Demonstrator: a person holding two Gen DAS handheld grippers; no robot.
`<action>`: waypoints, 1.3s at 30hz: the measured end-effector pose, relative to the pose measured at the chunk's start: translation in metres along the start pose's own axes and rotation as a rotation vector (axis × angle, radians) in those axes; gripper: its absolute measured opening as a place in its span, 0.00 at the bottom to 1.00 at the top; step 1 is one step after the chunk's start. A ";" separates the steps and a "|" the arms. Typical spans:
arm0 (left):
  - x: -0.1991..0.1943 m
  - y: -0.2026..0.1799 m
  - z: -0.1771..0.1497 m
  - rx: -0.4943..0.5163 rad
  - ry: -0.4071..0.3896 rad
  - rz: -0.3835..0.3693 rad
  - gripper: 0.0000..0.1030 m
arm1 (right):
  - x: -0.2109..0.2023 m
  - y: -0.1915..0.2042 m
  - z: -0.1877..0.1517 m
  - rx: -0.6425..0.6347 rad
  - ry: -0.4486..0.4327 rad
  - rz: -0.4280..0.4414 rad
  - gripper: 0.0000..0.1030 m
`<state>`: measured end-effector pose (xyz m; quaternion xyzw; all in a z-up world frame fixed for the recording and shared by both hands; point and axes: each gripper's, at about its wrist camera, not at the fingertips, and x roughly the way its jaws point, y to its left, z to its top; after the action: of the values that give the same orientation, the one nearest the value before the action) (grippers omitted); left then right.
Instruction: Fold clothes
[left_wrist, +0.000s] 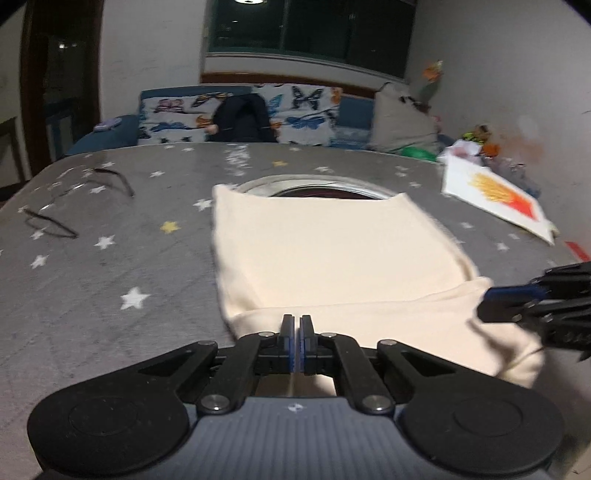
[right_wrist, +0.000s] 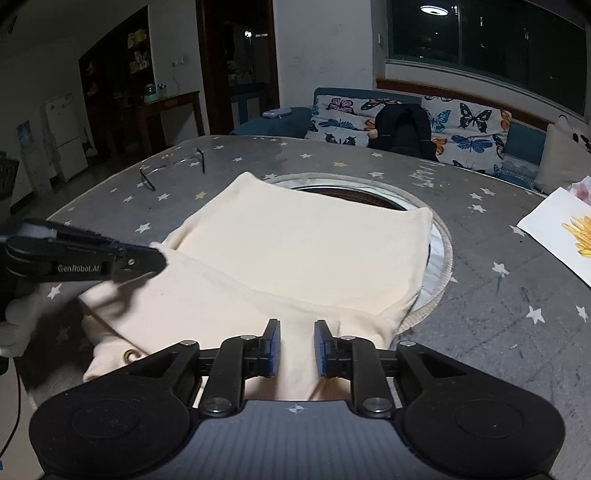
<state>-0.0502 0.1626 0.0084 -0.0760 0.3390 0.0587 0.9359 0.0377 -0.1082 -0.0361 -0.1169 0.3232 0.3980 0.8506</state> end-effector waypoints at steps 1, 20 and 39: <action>0.000 0.003 -0.001 -0.005 0.000 0.007 0.01 | 0.002 -0.001 0.001 -0.003 0.000 -0.001 0.24; -0.024 -0.025 -0.008 0.120 -0.028 -0.028 0.03 | -0.012 0.018 -0.013 -0.137 -0.019 -0.010 0.45; -0.055 -0.030 -0.027 0.131 -0.004 -0.001 0.35 | -0.048 0.018 -0.036 -0.146 -0.013 -0.040 0.59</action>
<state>-0.1045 0.1250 0.0267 -0.0146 0.3400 0.0359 0.9396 -0.0148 -0.1417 -0.0317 -0.1825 0.2855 0.4041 0.8497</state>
